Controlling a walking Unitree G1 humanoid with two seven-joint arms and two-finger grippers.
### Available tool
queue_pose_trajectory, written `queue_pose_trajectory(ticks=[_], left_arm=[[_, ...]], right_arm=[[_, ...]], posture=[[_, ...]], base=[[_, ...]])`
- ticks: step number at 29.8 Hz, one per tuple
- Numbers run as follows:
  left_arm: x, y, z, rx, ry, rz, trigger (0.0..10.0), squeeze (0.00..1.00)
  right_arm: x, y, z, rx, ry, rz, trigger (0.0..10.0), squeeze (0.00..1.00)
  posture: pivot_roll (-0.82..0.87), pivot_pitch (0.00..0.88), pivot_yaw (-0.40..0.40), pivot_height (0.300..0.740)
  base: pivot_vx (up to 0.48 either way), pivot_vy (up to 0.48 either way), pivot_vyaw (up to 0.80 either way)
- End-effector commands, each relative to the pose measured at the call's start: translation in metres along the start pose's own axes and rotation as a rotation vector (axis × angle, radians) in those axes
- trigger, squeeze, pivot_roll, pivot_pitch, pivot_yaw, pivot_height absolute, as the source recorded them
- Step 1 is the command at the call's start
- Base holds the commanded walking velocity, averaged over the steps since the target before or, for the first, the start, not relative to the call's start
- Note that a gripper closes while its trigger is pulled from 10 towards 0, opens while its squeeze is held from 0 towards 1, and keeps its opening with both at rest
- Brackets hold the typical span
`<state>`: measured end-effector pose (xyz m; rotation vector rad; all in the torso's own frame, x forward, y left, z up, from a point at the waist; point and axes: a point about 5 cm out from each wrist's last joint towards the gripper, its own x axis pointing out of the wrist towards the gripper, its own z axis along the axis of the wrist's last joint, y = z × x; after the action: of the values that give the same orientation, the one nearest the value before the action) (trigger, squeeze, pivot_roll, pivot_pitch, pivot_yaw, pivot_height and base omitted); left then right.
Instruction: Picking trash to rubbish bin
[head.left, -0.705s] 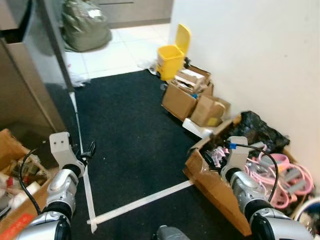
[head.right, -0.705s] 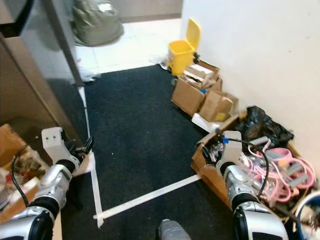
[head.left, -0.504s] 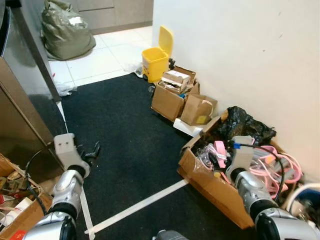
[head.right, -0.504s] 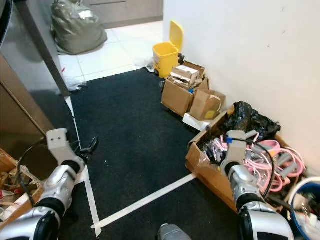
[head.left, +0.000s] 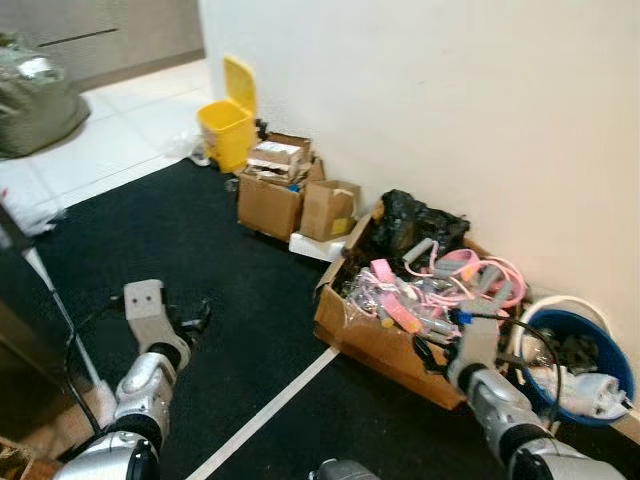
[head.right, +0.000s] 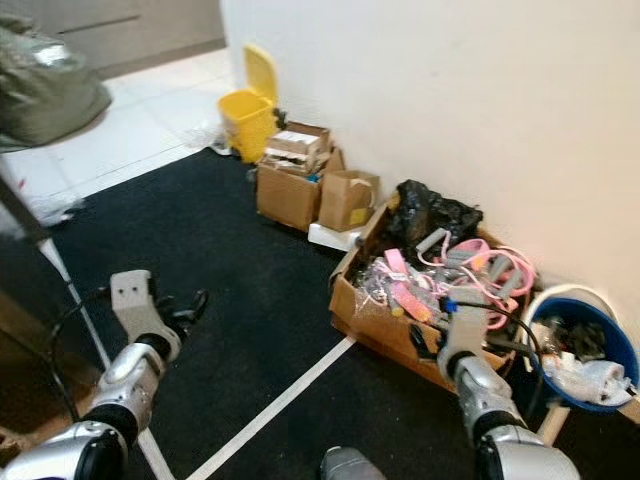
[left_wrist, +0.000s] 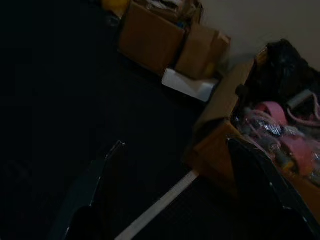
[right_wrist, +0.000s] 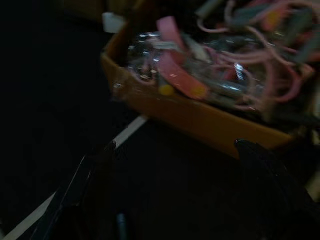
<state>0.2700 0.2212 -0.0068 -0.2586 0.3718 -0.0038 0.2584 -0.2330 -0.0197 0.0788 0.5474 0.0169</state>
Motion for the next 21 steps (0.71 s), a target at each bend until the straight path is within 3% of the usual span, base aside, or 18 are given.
queue_pose_trajectory(ticks=[1,10,21], left_arm=[[-0.003,0.001,-0.009,0.004,0.045,0.007,10.0,0.00],[-0.003,-0.002,-0.014,-0.008,0.073,0.005,10.0,0.00],[-0.003,-0.003,-0.016,-0.033,0.076,-0.006,10.0,0.00]], right_arm=[[-0.002,0.004,-0.009,-0.005,0.031,0.008,10.0,0.00],[0.000,0.015,-0.019,0.002,0.084,-0.004,10.0,0.00],[0.003,0.020,-0.015,0.006,0.086,-0.005,10.0,0.00]], posture=[[0.00,0.000,-0.023,0.740],[0.00,0.000,-0.021,0.740],[0.00,0.000,-0.019,0.740]], base=[[0.000,0.000,-0.80],[0.000,0.000,-0.80],[0.000,0.000,-0.80]])
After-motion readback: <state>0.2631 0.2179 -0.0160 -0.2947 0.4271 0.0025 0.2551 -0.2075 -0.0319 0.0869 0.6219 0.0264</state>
